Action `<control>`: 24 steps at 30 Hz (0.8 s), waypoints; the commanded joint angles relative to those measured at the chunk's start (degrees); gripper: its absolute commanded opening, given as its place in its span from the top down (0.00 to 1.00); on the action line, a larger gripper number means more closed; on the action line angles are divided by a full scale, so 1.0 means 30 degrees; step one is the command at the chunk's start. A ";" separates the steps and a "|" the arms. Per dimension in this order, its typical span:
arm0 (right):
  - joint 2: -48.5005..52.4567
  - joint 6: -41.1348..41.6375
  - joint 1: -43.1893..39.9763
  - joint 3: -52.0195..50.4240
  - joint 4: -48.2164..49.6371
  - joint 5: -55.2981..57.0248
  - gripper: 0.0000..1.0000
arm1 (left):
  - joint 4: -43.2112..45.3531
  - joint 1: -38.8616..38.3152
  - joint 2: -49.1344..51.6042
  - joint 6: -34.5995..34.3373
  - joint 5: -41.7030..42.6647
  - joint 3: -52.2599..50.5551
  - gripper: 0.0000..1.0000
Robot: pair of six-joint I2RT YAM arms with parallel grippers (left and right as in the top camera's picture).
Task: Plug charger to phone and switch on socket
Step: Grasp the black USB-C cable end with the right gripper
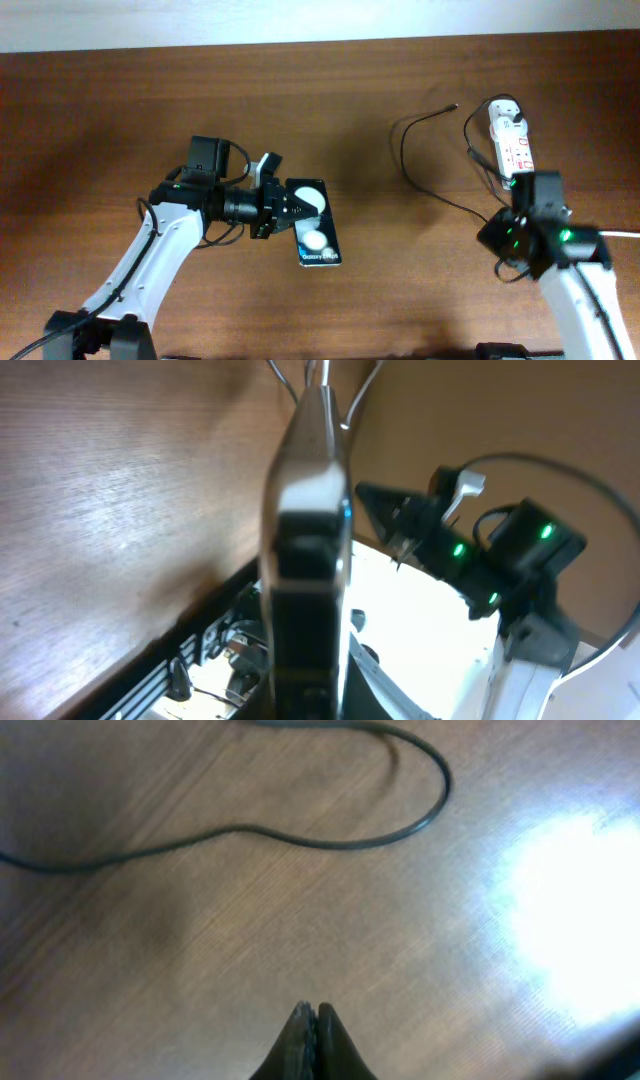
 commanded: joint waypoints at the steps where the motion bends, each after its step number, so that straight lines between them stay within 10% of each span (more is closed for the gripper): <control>1: 0.2980 -0.1107 -0.1982 0.4058 -0.1508 -0.2040 0.96 | 0.0117 0.0029 -0.0044 0.0364 0.0860 0.0357 1.00; 17: 0.4721 -0.2535 -0.2623 0.5654 -0.0889 -0.6433 0.96 | 1.0615 0.0109 0.4029 -0.8969 0.3140 0.0364 1.00; 24: 0.4983 -0.3096 -0.1472 0.8619 0.0168 -0.7067 0.38 | 1.2415 0.0430 0.4029 -0.9930 0.2477 0.0364 1.00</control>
